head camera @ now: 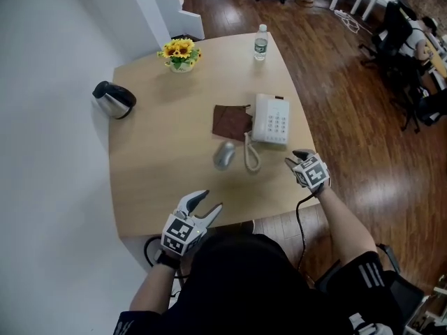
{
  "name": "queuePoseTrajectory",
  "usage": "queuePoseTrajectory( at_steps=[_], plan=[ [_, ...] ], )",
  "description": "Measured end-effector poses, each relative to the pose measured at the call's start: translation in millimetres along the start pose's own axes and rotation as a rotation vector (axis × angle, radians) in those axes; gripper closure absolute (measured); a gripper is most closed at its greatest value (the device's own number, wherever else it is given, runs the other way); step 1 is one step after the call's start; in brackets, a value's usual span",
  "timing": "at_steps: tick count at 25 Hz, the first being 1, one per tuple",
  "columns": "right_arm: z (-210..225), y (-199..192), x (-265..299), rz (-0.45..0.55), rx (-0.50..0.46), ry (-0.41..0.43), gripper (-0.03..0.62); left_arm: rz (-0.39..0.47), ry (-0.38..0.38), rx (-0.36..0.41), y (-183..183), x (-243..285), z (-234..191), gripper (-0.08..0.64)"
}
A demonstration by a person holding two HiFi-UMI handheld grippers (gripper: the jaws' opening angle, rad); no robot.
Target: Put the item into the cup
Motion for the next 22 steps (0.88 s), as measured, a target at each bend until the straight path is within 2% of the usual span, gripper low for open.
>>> queuePoseTrajectory(
  at_steps=[2,6,10,16,22],
  plan=[
    [-11,20,-14,0.070,-0.008,0.022,0.436,0.009,0.013,0.001,3,-2,-2,0.347],
    [-46,64,-51,0.238,-0.031,0.092,0.491,0.030,0.057,0.002,9,-12,-8,0.346],
    [-89,88,-80,0.352,-0.051,0.193,0.584,0.073,0.103,-0.034,17,-26,-8,0.347],
    [-148,80,-95,0.413,-0.070,0.360,0.584,0.118,0.159,-0.051,13,-39,5,0.346],
    [-188,56,-115,0.492,-0.080,0.446,0.586,0.150,0.116,-0.117,3,-59,27,0.346]
  ],
)
Point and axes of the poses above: the fingertips, and each gripper's own axes: x forward along the fingers, z to its right, y out of its top, the point moved 7 cm from there along -x, backward along the fingers, and after that the axes turned 6 degrees about -z, right-handed, at the moved point
